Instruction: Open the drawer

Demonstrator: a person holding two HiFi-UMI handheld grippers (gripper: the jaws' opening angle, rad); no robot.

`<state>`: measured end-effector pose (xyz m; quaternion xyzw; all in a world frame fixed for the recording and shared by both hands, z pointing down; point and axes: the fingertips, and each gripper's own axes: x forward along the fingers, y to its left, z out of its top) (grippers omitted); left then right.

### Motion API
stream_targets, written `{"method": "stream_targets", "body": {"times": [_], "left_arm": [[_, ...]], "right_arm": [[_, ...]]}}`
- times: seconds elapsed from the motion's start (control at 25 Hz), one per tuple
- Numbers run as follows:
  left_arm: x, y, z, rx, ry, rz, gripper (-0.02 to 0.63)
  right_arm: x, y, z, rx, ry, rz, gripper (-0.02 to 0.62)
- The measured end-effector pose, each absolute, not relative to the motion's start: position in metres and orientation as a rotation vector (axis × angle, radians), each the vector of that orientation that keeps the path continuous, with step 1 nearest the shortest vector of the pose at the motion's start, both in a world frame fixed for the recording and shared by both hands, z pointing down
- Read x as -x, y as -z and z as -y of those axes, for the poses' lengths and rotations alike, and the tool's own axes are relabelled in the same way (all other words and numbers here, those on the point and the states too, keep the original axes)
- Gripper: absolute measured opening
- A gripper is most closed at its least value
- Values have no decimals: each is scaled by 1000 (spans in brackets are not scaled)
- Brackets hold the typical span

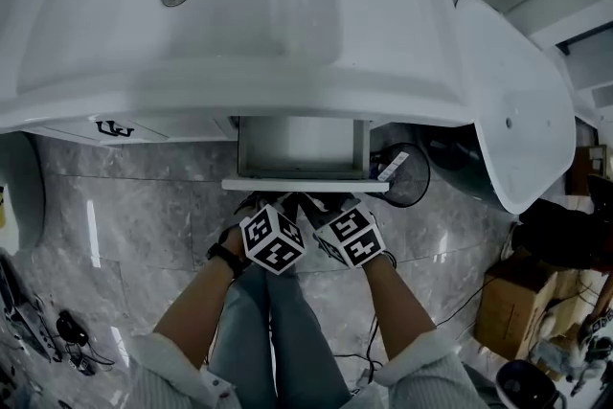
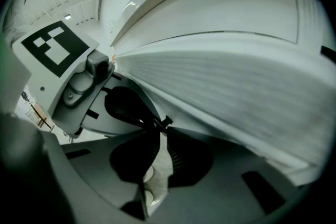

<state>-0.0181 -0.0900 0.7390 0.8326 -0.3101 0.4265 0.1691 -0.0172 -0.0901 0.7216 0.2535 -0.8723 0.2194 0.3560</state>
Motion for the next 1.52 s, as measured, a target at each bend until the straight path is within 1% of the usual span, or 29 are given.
{"method": "stream_targets", "body": {"times": [0.96, 1.52], "left_arm": [[21, -749, 78, -2348, -1196, 899, 44], [33, -754, 73, -2284, -1167, 987, 48]], "right_arm": [[18, -731, 78, -728, -604, 2209, 38], [8, -741, 72, -915, -782, 2169, 44]]}}
